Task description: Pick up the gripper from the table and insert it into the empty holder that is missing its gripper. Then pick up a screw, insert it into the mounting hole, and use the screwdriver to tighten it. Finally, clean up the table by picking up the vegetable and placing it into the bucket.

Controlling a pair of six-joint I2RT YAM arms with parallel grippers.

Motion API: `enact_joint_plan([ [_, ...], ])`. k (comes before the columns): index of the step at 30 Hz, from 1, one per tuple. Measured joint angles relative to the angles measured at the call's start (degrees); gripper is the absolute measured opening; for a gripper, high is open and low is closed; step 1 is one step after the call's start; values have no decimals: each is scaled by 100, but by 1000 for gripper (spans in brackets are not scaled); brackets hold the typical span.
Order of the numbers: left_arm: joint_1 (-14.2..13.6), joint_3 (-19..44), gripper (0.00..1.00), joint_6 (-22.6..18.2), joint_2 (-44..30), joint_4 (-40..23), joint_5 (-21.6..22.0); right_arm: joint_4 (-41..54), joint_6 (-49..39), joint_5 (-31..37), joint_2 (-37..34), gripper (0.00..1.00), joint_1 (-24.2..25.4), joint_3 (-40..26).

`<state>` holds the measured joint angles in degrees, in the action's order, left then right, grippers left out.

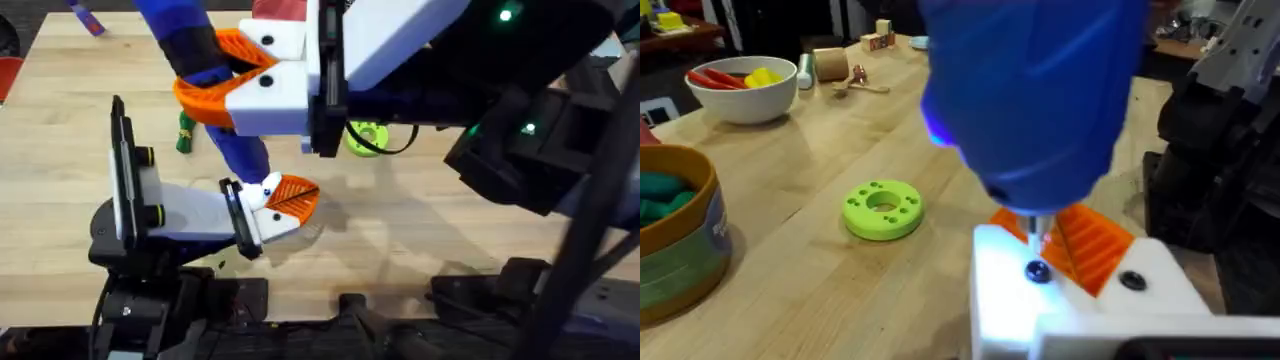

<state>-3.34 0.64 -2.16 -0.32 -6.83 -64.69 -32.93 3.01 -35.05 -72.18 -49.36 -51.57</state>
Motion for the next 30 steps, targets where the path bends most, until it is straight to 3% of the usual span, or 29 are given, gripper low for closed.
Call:
enact_joint_plan([
  [6, -1, 0, 6, 0, 0, 0, 0, 2, -4, -280, 0, 25, 68, 0],
  [30, -2, 0, 6, 0, 2, 0, 0, 0, -4, -367, -96, 25, 70, 2],
])
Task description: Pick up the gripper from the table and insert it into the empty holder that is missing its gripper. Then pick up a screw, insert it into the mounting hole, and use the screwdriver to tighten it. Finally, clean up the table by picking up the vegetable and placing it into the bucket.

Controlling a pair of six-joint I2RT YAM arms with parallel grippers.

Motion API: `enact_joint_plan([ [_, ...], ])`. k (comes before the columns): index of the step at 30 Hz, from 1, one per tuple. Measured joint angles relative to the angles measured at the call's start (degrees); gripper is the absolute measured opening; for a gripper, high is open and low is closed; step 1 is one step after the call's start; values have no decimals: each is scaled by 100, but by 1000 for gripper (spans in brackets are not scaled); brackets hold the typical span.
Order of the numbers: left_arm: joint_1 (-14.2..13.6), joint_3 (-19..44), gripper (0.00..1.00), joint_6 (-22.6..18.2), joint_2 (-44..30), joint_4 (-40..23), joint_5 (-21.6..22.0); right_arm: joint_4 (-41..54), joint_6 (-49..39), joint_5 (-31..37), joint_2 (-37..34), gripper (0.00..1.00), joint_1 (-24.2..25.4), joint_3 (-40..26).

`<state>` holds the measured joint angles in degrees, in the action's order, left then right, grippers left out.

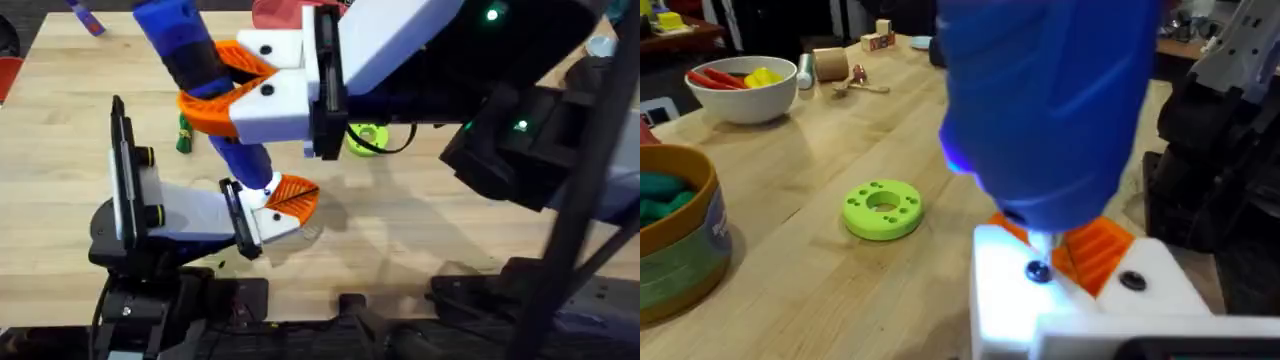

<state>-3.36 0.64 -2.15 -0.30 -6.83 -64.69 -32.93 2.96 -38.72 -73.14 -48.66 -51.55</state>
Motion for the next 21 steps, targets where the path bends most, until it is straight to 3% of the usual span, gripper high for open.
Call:
enact_joint_plan([
  [21, 1, 0, 6, 0, 0, 0, 0, -46, 0, 9, 0, 25, 20, 114],
])
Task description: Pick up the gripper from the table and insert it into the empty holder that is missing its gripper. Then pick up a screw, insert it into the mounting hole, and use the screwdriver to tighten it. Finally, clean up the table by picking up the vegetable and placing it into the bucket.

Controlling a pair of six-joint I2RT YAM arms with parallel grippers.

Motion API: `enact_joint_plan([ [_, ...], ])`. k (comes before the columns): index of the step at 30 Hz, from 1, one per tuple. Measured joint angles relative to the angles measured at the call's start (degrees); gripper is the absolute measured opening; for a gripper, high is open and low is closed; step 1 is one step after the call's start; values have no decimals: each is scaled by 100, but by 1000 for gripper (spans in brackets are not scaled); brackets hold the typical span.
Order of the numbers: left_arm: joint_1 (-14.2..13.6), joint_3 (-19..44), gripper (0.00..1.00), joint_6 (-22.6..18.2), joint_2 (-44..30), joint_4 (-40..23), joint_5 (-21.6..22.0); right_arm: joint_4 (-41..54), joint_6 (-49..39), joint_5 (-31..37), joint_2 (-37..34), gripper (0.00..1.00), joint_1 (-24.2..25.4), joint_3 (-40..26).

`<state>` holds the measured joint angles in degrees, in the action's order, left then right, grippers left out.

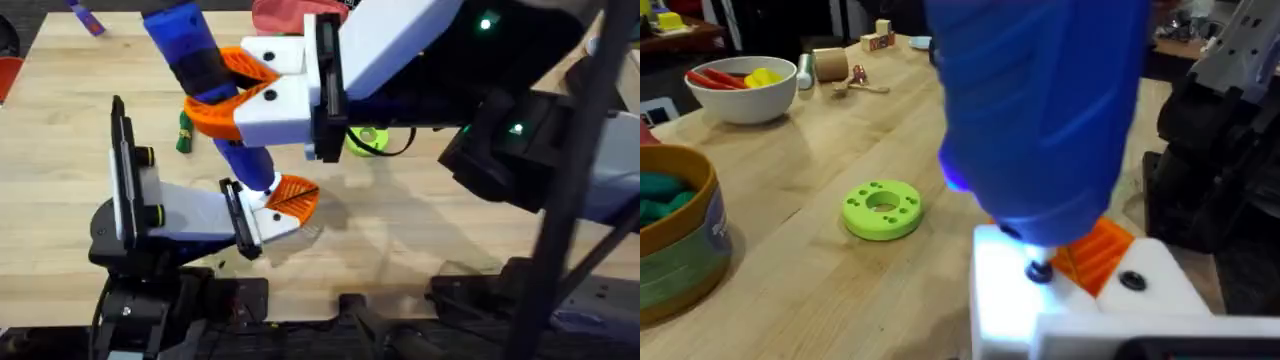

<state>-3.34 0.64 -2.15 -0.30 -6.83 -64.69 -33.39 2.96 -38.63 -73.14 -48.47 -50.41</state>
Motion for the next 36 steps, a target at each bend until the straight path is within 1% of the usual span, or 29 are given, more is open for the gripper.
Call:
enact_joint_plan([
  [17, -1, 0, 6, 0, 0, 0, -2, -40, 2, 0, 0, 25, 2, 4],
  [29, 0, 0, 6, 0, -1, 0, 0, -811, 4, 0, 2, 25, 4, 24],
  [33, -1, 0, 6, 0, -2, 0, -1, -548, -7, 4, 19, 25, 34, -13],
  [36, -1, 0, 6, 0, 0, 0, 0, 277, -159, 116, 81, 25, 60, -249],
])
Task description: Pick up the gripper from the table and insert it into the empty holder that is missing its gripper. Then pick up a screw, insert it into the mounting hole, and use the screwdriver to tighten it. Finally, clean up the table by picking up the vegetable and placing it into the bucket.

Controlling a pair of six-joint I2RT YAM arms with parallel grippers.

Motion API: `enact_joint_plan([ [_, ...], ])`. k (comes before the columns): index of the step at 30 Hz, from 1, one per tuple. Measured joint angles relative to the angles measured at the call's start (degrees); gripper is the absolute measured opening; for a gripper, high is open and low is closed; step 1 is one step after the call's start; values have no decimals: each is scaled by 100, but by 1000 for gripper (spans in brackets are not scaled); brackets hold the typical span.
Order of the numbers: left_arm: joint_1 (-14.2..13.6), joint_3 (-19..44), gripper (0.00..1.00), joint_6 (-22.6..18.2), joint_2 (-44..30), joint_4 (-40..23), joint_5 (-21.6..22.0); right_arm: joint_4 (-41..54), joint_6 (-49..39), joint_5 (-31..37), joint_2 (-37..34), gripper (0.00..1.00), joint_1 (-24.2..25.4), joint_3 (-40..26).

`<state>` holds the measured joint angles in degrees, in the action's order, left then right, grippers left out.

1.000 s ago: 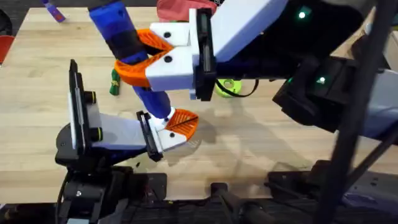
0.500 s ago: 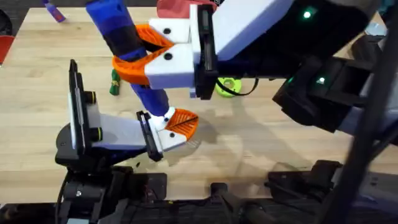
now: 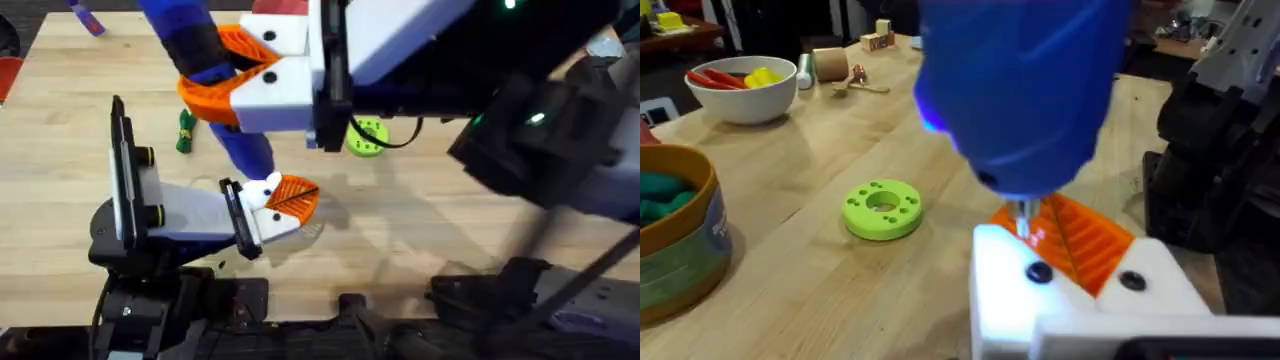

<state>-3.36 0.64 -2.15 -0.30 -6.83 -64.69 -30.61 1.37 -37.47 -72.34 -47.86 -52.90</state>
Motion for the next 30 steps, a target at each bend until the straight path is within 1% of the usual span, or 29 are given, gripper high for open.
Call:
enact_joint_plan([
  [3, 0, 0, 6, 0, -1, 0, -1, 1412, -335, 236, 50, 25, 9, -542],
  [8, 0, 0, 6, 0, -2, 0, 0, 3958, -1024, 872, 64, 25, 118, -1849],
  [10, 0, 0, 6, 0, -2, 0, -2, 5006, -1319, 1263, 106, 25, 202, -2372],
  [11, 0, 0, 6, 0, -2, 0, 0, 6381, -1822, 2021, 204, 25, 314, -3035],
  [13, 0, 0, 6, 0, 0, 0, 0, 7045, -2154, 2604, 267, 25, 377, -3322],
  [15, 1, 0, 6, 0, 0, 0, 0, 7552, -2554, 3220, 325, 25, 440, -3463],
  [18, 0, 0, 6, 0, -1, 0, 0, 8482, -3281, 4012, 320, 25, 578, -3521],
  [21, 0, 0, 6, 0, -2, 0, 0, 9586, -4052, 4601, 151, 25, 813, -3521],
  [23, 0, 0, 6, 0, 0, 0, 0, 10156, -4470, 4859, -71, 25, 1009, -3521],
  [26, 0, 0, 6, 0, 0, 0, 0, 10613, -4851, 5080, -480, 25, 1331, -3521],
  [28, 0, 0, 6, 0, -1, 0, 0, 10629, -5002, 5144, -794, 25, 1586, -3521],
  [30, 0, 0, 6, 0, 0, 0, 0, 10382, -5102, 5172, -1080, 25, 1864, -3518],
])
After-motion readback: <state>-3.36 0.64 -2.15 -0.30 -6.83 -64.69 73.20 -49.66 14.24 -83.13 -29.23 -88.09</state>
